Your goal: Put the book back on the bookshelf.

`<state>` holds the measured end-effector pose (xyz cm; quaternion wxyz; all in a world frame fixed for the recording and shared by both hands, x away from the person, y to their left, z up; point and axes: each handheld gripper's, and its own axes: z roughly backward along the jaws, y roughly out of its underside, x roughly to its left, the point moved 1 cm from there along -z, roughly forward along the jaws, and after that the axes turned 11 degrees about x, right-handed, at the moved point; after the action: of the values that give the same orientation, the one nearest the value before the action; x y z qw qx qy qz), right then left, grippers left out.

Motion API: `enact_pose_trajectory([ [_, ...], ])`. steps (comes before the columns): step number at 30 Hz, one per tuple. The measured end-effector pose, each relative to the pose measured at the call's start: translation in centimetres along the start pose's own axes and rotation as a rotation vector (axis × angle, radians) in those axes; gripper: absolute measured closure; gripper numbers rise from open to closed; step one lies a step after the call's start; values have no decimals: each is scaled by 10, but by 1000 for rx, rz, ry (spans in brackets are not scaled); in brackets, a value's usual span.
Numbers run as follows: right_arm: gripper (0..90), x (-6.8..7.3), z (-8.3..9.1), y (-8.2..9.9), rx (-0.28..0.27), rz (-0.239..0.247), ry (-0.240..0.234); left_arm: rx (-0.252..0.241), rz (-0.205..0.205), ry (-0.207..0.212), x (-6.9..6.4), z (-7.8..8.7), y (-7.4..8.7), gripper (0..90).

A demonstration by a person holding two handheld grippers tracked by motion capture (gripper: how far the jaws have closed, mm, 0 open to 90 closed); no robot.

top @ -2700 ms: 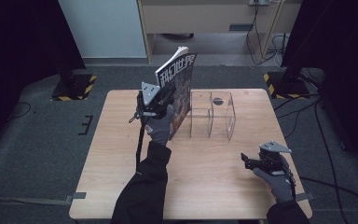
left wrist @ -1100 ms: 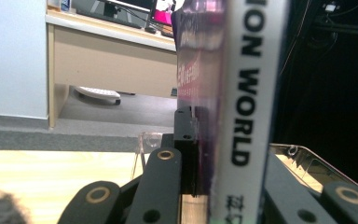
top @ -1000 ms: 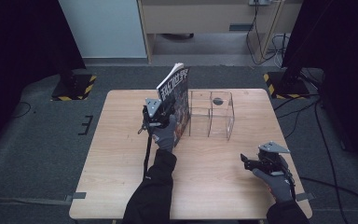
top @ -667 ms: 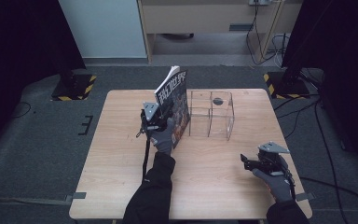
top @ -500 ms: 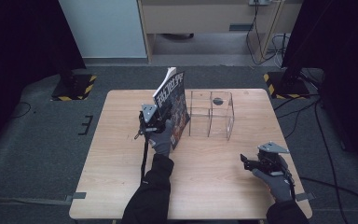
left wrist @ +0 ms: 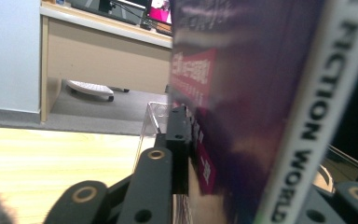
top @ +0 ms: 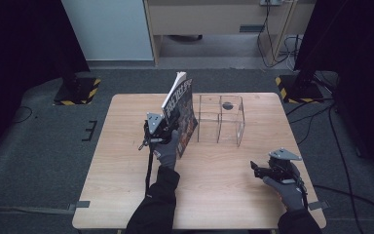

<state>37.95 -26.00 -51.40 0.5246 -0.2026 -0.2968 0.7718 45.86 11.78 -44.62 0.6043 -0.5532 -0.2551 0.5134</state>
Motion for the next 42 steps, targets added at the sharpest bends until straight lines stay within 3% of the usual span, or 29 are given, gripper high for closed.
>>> enact_pose_trajectory([
  [6, 144, 0, 1, -1, -4, -3, -3, 24, -70, 6, -6, 6, 0, 533],
  [8, 144, 1, 1, -1, -5, 1, -3, 21, -73, 9, -7, 10, -1, 433],
  [14, 143, 2, 2, -2, -10, 0, -3, 43, -98, 6, -8, 21, -8, 303],
  [19, 141, 2, 4, -3, -20, -11, -7, 75, -130, 11, -8, 32, -17, 257],
  [22, 140, 1, 6, -4, -28, -18, -4, 88, -167, -10, -9, 41, -23, 249],
  [26, 139, 0, 7, -4, -32, -23, 0, 123, -207, 13, -9, 52, -30, 239],
  [28, 139, -1, 8, -4, -34, -24, 1, 148, -200, 23, -7, 57, -31, 232],
  [29, 139, -1, 8, -4, -36, -29, 0, 157, -229, 14, -7, 61, -31, 229],
  [31, 139, -2, 9, -4, -39, -32, 1, 179, -279, 6, -6, 67, -30, 220],
  [35, 138, -3, 8, -4, -34, -31, 7, 222, -334, 26, -2, 83, -25, 209],
  [38, 138, -2, 7, -3, -26, -29, 5, 252, -340, 57, 3, 94, -19, 205],
  [42, 137, -3, 6, -3, -23, -31, 6, 299, -351, 44, 13, 106, -10, 205],
])
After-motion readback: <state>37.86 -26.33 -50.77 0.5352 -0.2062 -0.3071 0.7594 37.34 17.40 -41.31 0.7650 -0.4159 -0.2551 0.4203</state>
